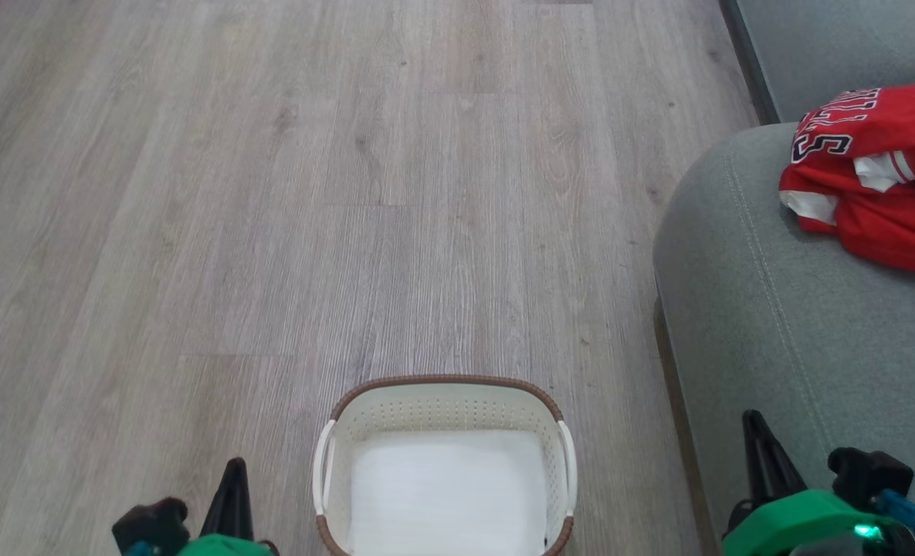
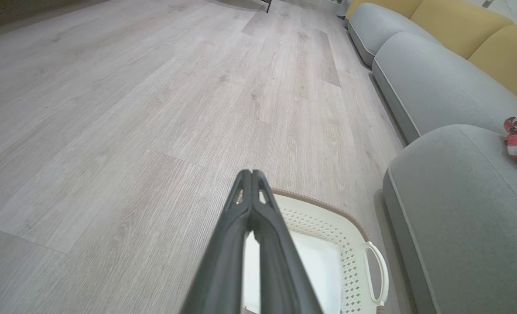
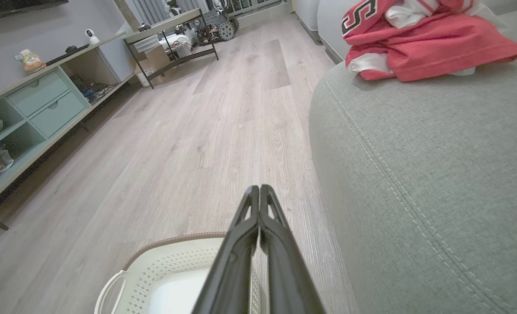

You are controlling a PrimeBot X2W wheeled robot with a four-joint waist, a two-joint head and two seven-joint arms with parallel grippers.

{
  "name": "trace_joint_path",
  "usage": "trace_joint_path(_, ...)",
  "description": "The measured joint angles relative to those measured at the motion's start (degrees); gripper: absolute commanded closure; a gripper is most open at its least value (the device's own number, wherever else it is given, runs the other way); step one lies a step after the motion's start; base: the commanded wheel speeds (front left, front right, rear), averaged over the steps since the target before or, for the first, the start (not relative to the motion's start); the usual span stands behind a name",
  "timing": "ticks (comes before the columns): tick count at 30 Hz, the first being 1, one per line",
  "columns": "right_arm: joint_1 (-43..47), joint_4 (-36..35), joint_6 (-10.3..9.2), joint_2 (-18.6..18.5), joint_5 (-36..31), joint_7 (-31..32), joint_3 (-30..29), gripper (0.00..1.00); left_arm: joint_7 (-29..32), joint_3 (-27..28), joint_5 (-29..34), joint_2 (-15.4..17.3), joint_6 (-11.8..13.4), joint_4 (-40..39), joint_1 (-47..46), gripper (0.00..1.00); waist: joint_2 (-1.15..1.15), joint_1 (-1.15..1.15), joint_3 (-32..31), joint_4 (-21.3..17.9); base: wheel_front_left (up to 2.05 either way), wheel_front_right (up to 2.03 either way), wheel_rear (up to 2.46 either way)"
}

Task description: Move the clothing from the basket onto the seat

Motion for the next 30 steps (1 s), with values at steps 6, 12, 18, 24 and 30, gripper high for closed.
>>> trace_joint_path(6,-0.7,-0.2,0.00,0.0,4.0,0.9,-0.3,1.00,0.9,0.6,-3.7,0.0,-0.8,-0.1,-0.9,1.00,0.00,0.00,0.1,-0.2,0.00,0.00,0.00)
trace_joint_path(12,-0.7,-0.3,0.00,0.0,7.2,1.8,-0.6,1.00,1.7,1.1,-6.9,0.0,-1.3,-0.1,-1.0,1.00,0.00,0.00,0.2,-0.3,0.00,0.00,0.00)
trace_joint_path(18,-1.0,-0.3,0.00,0.0,11.3,2.6,-0.9,1.00,2.8,2.2,-10.7,0.0,-1.9,-0.1,-1.8,1.00,0.00,0.00,0.3,-0.5,0.00,0.00,0.00)
trace_joint_path(24,-1.9,-0.5,0.00,0.0,15.2,3.6,-1.2,1.00,3.8,2.6,-14.5,-0.1,-2.8,-0.1,-2.2,1.00,0.00,0.00,0.4,-0.7,0.00,0.00,0.00)
trace_joint_path(30,-1.9,-0.6,0.00,0.1,19.2,4.7,-1.5,1.00,4.8,3.5,-18.2,-0.1,-3.3,-0.1,-2.9,1.00,0.00,0.00,0.5,-0.8,0.00,0.00,0.00)
